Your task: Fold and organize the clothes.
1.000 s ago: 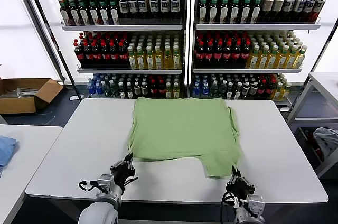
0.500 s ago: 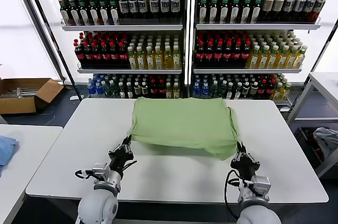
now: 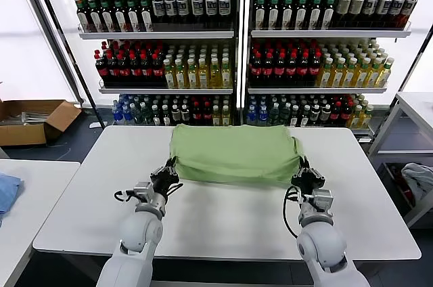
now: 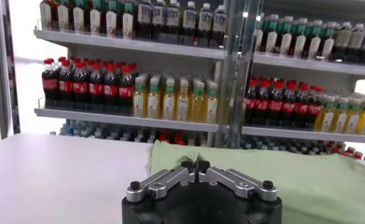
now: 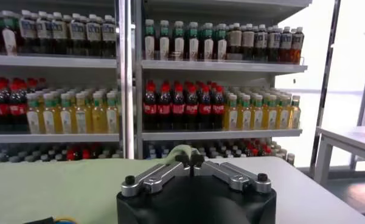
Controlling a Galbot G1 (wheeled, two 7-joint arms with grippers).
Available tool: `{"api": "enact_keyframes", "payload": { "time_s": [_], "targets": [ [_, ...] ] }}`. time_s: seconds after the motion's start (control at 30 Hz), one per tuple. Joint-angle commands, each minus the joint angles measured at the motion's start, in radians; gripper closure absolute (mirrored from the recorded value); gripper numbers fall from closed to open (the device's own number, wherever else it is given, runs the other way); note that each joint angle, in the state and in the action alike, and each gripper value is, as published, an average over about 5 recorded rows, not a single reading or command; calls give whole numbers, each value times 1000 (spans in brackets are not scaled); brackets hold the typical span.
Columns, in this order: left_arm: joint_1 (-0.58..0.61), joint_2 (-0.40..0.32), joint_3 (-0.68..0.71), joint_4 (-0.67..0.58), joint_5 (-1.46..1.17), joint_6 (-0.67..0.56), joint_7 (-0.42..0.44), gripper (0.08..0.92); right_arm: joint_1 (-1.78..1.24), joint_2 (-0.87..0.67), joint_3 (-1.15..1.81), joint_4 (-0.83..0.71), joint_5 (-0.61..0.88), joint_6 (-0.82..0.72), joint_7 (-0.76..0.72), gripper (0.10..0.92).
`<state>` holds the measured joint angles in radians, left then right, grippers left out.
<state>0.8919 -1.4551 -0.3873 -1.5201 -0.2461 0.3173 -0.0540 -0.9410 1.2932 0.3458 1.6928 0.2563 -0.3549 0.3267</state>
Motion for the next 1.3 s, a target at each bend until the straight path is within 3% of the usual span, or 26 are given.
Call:
{"api": "enact_keyframes", "payload": {
  "time_s": [0.03,0.3,0.47,0.63,0.9,1.17,1.3],
  "targets": [
    [-128,1,11,177,-7,-1,-2,916,104,-6,-3,-123,1,1,-11,920],
    [-149,8,19,224,0,1,2,916,167,6,-30,-206,-2,-36,-30,919],
    [-165,-3,20,248,7,19,4,887,173,14,-42,-233,-14,-89,-40,819],
    [-173,-13,16,252,9,26,-5,742,182,36,-37,-259,14,-100,-34,681],
    [-118,-4,12,93,3,92,-60,491,216,111,-14,-222,298,19,133,447],
    [-19,17,23,-46,26,152,-64,266,95,60,3,-39,171,-55,156,232],
    [16,28,29,-43,87,151,-57,189,1,15,0,8,95,-44,154,205]
  ]
}}
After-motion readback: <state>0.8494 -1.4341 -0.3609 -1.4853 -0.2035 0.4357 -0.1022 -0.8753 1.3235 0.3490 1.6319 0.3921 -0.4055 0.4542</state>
